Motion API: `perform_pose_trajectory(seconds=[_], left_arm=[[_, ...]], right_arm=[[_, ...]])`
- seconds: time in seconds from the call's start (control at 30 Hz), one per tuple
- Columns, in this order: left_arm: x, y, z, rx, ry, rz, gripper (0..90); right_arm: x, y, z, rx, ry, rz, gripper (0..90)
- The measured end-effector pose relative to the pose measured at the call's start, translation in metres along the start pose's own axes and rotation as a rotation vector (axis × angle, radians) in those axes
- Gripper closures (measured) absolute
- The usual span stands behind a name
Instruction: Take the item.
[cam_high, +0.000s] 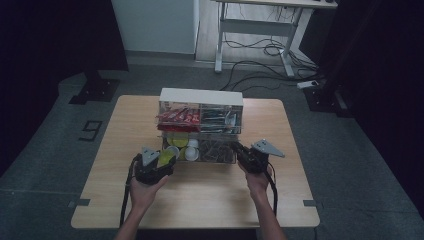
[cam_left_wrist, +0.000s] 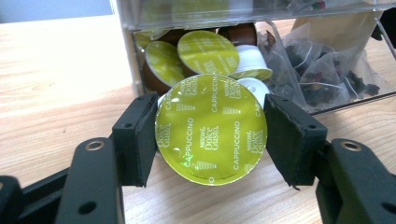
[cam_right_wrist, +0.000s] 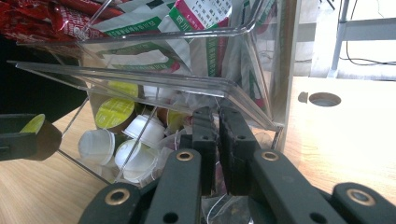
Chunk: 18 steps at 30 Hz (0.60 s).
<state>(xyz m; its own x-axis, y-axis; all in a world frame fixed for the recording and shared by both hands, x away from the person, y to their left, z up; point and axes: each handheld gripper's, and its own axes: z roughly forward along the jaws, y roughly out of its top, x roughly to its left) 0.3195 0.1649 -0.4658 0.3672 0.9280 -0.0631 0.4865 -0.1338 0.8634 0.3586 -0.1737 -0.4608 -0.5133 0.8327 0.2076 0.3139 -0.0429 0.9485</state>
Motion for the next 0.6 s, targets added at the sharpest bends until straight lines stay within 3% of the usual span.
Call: perform_pose_trajectory(seconds=[0.6], left_arm=[[0.03, -0.019, -0.014, 0.026, 0.043, -0.042, 38.3]], right_arm=[[0.0, -0.001, 0.001, 0.005, -0.003, 0.0, 84.3]])
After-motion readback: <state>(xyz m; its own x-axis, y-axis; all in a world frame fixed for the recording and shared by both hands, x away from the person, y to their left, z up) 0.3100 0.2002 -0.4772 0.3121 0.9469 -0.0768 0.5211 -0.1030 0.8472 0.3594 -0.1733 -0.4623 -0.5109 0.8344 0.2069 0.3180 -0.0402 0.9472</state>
